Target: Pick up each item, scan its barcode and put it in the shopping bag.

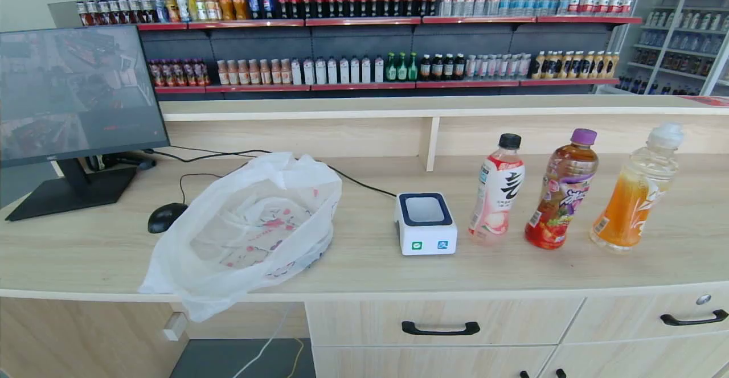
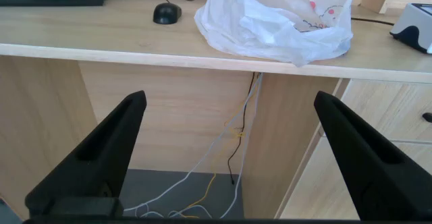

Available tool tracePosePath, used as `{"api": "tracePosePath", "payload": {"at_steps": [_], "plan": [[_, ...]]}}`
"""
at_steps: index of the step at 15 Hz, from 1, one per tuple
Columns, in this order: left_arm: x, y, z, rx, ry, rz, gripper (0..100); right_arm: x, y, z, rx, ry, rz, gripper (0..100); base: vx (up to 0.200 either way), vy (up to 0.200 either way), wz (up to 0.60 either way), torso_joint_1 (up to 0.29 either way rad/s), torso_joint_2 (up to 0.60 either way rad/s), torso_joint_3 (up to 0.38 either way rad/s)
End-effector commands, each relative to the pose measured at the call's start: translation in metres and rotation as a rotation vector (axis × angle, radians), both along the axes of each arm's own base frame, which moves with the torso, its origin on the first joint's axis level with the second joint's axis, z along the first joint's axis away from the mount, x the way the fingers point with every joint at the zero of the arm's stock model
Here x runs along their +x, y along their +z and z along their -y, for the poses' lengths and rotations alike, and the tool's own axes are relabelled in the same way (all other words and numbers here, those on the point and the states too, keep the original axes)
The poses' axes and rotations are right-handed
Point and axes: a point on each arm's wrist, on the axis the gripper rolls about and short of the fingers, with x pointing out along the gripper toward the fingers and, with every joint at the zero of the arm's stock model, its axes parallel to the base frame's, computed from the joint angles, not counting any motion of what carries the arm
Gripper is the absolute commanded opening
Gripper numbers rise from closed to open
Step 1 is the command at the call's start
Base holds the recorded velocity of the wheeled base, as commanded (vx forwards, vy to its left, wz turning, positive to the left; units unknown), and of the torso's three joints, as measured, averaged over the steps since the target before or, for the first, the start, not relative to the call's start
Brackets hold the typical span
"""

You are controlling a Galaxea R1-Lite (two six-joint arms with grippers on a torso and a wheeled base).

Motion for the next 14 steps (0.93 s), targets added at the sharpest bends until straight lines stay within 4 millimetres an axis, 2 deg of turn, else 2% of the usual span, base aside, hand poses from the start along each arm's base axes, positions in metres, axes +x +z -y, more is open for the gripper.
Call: {"api": "tracePosePath", "payload": {"at_steps": [1, 6, 7, 8, 9, 10, 11, 12, 14], "plan": [[0.000, 0.000, 0.000, 0.000, 0.000, 0.000, 100, 0.000, 0.000, 0.000, -0.002, 0.000, -0.001, 100, 0.000, 0.000, 0.00, 0.000, 0.00, 0.000], [0.000, 0.000, 0.000, 0.000, 0.000, 0.000, 100, 0.000, 0.001, 0.000, -0.002, -0.002, 0.008, 100, 0.000, 0.000, 0.00, 0.000, 0.00, 0.000], [0.000, 0.000, 0.000, 0.000, 0.000, 0.000, 100, -0.004, 0.021, 0.000, 0.004, 0.002, 0.089, 100, 0.000, 0.000, 0.00, 0.000, 0.00, 0.000], [0.000, 0.000, 0.000, 0.000, 0.000, 0.000, 100, -0.004, 0.066, 0.000, 0.071, 0.011, 0.130, 100, 0.000, 0.000, 0.00, 0.000, 0.00, 0.000], [0.000, 0.000, 0.000, 0.000, 0.000, 0.000, 100, 0.002, 0.101, 0.000, 0.136, 0.022, 0.135, 100, 0.000, 0.000, 0.00, 0.000, 0.00, 0.000], [0.000, 0.000, 0.000, 0.000, 0.000, -0.001, 100, 0.008, 0.123, 0.000, 0.127, 0.036, 0.138, 100, 0.000, 0.000, 0.00, 0.000, 0.00, 0.000], [0.000, 0.000, 0.000, 0.000, 0.000, 0.000, 100, 0.017, 0.141, 0.000, 0.110, 0.039, 0.136, 100, 0.000, 0.000, 0.00, 0.000, 0.00, 0.000], [0.000, 0.000, 0.000, 0.000, 0.000, 0.000, 100, 0.031, 0.149, 0.000, 0.089, 0.040, 0.124, 100, 0.000, 0.000, 0.00, 0.000, 0.00, 0.000], [0.000, 0.000, 0.000, 0.000, 0.000, 0.000, 100, 0.069, 0.166, -0.002, 0.069, 0.060, 0.176, 100, 0.000, 0.000, 0.00, 0.000, 0.00, 0.000]]}}
